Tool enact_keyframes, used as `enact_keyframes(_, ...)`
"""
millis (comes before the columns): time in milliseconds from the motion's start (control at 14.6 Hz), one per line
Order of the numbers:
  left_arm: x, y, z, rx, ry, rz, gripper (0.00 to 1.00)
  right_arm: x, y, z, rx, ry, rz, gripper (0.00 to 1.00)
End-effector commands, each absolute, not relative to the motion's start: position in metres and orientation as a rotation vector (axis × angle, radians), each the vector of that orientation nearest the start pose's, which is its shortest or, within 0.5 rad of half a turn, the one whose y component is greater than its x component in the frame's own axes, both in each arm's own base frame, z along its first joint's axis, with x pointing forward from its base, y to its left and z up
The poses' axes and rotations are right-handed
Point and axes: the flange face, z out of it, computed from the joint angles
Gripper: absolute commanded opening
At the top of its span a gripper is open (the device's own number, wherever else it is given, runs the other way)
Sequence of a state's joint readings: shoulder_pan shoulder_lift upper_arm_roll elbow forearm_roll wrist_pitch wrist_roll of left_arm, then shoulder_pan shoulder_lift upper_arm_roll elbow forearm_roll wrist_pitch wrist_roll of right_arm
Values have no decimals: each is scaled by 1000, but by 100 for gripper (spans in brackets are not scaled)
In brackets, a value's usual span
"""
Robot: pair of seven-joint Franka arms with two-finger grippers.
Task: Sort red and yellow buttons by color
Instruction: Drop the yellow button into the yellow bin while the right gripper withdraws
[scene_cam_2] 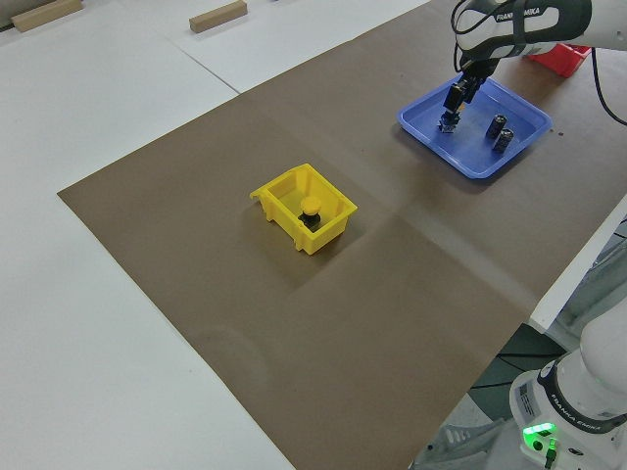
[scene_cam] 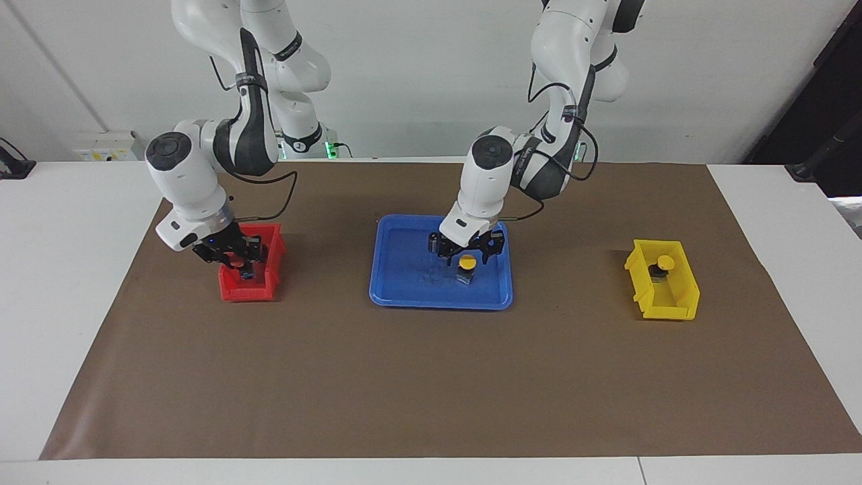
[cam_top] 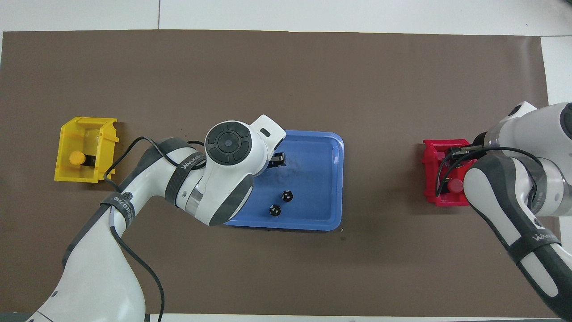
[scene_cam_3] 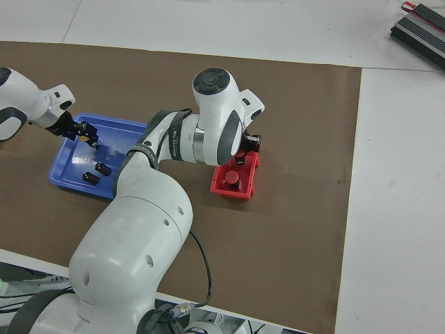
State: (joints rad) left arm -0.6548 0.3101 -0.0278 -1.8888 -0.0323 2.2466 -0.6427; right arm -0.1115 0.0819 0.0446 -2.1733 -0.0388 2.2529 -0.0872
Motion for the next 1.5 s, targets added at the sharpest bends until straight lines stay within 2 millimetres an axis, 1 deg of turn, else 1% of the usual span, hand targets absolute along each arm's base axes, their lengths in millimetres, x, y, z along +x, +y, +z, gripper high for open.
enact_keyframes(0,491,-398,349,-3198,-50,-39,1,546,-32,352,-3153,-31,-9,20)
enact_keyframes(137,493,-399,355,-3204,-71,-27,1,546,-28,351,-3153,-31,-4,20)
enact_keyframes(205,495,-402,364,-3208,-84,-12,1,545,-29,351,-3153,-31,-2,20)
enact_keyframes(274,501,-399,377,-3198,-97,12,1,545,-30,350,-3153,-33,-2,21)
enact_keyframes(342,508,-395,397,-3186,-107,35,1,545,-30,350,-3153,-34,-2,22)
enact_keyframes(410,517,-383,420,-3173,-134,58,1,544,-29,349,-3153,-34,1,28)
enact_keyframes(479,528,-363,444,-3157,-161,87,1,542,-29,347,-3153,-34,8,29)
enact_keyframes(547,540,-337,459,-3148,-165,112,1,541,-29,346,-3153,-36,8,33)
enact_keyframes(615,552,-301,472,-3148,-133,128,1,539,-29,345,-3153,-39,13,41)
enact_keyframes(684,566,-260,480,-3146,-102,152,1,539,-29,345,-3154,-43,11,48)
enact_keyframes(752,581,-217,483,-3150,-72,163,1,540,-29,346,-3154,-48,-1,54)
enact_keyframes(821,594,-181,482,-3161,-34,148,1,540,-29,345,-3154,-64,1,58)
enact_keyframes(889,608,-138,480,-3173,-4,121,1,541,-29,347,-3155,-88,-3,58)
enact_keyframes(957,621,-87,479,-3185,22,88,1,543,-30,349,-3154,-95,4,59)
enact_keyframes(1094,632,-12,476,-3205,50,19,1,551,-31,364,-3155,-94,-11,60)
enact_keyframes(1162,629,17,463,-3214,43,5,1,556,-29,375,-3157,-99,-10,60)
enact_keyframes(1231,627,24,454,-3212,56,-14,1,559,-27,388,-3156,-104,-1,60)
enact_keyframes(1299,630,24,448,-3210,53,-38,1,563,-25,403,-3156,-110,-1,62)
enact_keyframes(1368,631,26,446,-3210,48,-46,1,566,-25,417,-3156,-106,9,63)
enact_keyframes(1436,631,28,439,-3209,58,-27,1,571,-25,434,-3155,-103,16,65)
